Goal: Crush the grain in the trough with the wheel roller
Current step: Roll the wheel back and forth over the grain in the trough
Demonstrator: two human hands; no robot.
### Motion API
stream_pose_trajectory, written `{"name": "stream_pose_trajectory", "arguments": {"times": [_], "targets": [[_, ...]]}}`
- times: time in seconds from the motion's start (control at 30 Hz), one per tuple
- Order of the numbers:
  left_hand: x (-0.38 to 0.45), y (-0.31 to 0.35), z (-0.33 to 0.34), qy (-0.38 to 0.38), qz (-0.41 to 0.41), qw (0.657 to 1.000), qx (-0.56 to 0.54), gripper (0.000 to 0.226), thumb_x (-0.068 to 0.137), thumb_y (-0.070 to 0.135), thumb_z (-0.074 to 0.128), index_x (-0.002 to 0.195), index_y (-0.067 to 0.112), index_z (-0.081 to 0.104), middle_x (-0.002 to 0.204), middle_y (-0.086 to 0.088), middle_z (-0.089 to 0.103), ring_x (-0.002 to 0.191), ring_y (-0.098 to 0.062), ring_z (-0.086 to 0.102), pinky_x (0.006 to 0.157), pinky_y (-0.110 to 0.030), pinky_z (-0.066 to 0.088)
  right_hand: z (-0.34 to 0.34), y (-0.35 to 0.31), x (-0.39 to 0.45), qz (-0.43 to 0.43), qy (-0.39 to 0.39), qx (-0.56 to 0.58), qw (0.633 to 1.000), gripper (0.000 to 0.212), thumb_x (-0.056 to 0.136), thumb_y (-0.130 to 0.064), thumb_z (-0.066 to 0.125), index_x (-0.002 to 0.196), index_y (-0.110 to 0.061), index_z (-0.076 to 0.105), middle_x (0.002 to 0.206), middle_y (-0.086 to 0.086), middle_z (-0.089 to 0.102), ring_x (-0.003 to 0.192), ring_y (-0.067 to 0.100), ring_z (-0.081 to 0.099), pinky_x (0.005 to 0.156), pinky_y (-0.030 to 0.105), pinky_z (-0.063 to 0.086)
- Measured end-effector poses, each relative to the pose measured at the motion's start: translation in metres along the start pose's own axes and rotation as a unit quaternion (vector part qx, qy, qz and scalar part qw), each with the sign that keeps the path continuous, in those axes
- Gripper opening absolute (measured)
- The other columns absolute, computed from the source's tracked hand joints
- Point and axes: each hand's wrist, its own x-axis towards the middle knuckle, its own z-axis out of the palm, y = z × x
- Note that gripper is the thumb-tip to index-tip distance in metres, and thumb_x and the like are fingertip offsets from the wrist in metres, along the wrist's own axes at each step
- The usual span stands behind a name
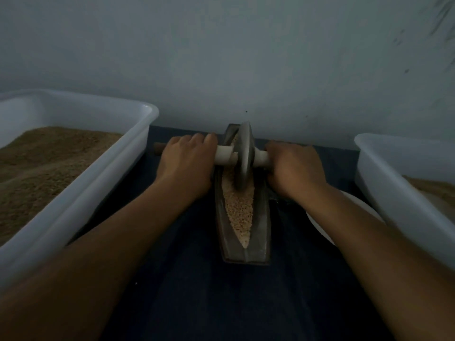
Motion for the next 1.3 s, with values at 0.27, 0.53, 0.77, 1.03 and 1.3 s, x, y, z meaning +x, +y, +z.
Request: {"name": "stream_pose_trajectory", "arguments": {"times": [0.27,0.53,0.77,1.03,1.3], "targets": [[-0.051,0.011,-0.021,-0.012,0.014,0.999,0.03,0.066,0.073,0.034,0.078,0.126,0.023,0.039,0.118,-0.002,0.052,0.106,-0.02,0.053,0.098,-0.035,0.039,-0.017,-0.017,-0.053,-0.031,0.093,0.0,0.995,0.024,0.081,-0.019,0.069,0.103,-0.012,0.06,0.09,0.007,0.058,0.081,0.028,0.054,0.077,0.04,0.038],[-0.088,0.023,-0.059,0.023,0.075,0.996,0.045,0.083,0.07,0.038,0.079,0.14,0.02,0.038,0.134,0.001,0.049,0.126,-0.021,0.045,0.117,-0.039,0.025,-0.044,-0.02,-0.105,-0.032,0.031,0.052,0.998,0.051,0.078,-0.024,0.072,0.125,-0.013,0.054,0.109,0.006,0.058,0.095,0.023,0.055,0.085,0.039,0.045],[-0.081,0.015,-0.041,-0.024,0.04,0.997,0.055,0.095,0.075,0.043,0.075,0.148,0.019,0.02,0.141,-0.002,0.045,0.126,-0.022,0.046,0.114,-0.039,0.032,-0.036,-0.023,-0.077,-0.042,0.076,0.015,0.996,0.026,0.079,-0.018,0.07,0.104,-0.012,0.06,0.091,0.006,0.059,0.081,0.025,0.055,0.077,0.04,0.043],[-0.005,0.004,-0.01,-0.031,0.017,0.999,0.029,0.064,0.079,0.033,0.072,0.133,0.022,0.038,0.128,-0.003,0.053,0.116,-0.025,0.052,0.102,-0.04,0.038,-0.003,-0.008,-0.013,0.021,-0.007,-0.031,0.999,0.017,0.084,-0.025,0.062,0.093,-0.019,0.049,0.088,0.001,0.057,0.078,0.026,0.054,0.064,0.034,0.023],[0.041,-0.006,-0.006,-0.046,0.029,0.998,0.036,0.046,0.081,0.031,0.07,0.12,0.024,0.046,0.114,-0.005,0.058,0.105,-0.028,0.056,0.088,-0.042,0.043,0.011,0.007,0.025,0.043,-0.043,0.013,0.998,0.021,0.088,-0.025,0.062,0.106,-0.016,0.054,0.1,0.006,0.065,0.087,0.028,0.062,0.06,0.031,0.03]]}}
